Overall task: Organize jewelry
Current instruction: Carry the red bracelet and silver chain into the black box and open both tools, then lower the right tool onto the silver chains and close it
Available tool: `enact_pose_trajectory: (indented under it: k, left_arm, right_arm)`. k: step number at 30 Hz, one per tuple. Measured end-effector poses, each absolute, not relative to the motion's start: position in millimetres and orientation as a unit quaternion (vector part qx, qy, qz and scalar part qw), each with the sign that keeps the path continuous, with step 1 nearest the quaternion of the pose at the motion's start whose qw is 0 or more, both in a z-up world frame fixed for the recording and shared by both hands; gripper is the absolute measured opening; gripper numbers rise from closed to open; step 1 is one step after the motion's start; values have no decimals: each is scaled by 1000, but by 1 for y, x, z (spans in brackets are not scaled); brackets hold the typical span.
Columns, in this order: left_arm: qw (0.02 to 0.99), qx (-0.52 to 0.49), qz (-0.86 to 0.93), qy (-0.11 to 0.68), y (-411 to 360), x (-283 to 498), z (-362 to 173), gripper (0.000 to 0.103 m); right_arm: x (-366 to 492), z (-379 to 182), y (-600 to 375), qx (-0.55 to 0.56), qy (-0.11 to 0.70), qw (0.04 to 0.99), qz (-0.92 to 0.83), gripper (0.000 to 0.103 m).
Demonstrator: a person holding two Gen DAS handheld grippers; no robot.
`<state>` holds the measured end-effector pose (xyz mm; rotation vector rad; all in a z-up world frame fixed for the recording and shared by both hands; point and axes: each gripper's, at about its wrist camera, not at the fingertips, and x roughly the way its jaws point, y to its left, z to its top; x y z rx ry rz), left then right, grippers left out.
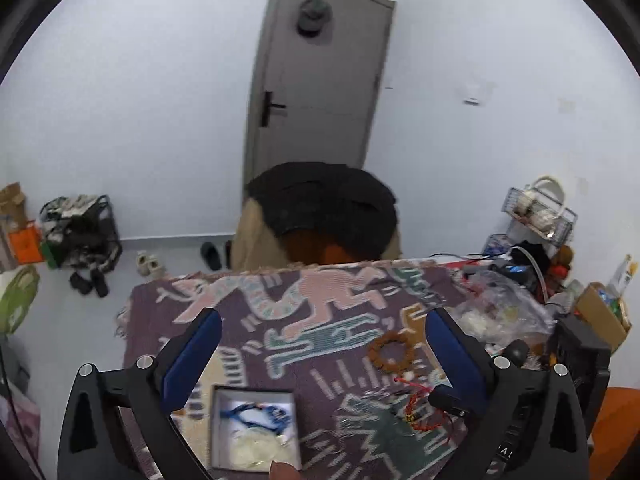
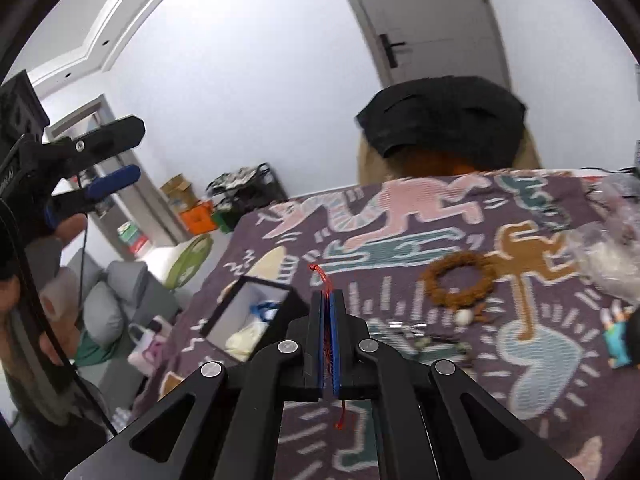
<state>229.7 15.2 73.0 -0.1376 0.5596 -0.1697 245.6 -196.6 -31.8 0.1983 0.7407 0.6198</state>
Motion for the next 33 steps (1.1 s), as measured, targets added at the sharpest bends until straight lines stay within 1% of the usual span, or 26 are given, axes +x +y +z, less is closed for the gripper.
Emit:
enact_pose_trajectory:
  k: [10,16,17,18,19,20,21,24,28,33]
  left_arm:
    - [955,-90,-13,282,77,212,42,102]
    - [947,-103,5,303,102,210,13,102]
    - [946,-106,7,307,105,210,7,101]
    - [945,-108,7,310,107,209,2,101]
    - [943,-112,6,314,109,208,-4,100]
    - [941,-117,3,319,110,208,-10,99]
    - [939,-121,0,323,111,209,-15,99]
    - [935,-128,-9,332,109,212,-29,97]
    - [929,-132,-20,344,101,217,-41,89]
    - [924,-138,-23,355,95,221,-54,87]
  right_arm:
    - [266,-55,-115,110,388,832,380,4]
    - [280,-63,-89,130,397,817,398,4]
    - [283,-65,-87,131,401,815,398,8]
    - [287,-69,-86,133,412,810,396,27]
    - [289,-72,-88,137,418,809,391,40]
    - [289,-73,-94,140,414,814,383,65]
    - [289,-73,-99,140,406,822,375,72]
    - [293,-77,-118,131,410,834,345,72]
    - [299,-88,-139,112,426,843,310,72]
    - [307,-105,-152,71,452,843,283,72]
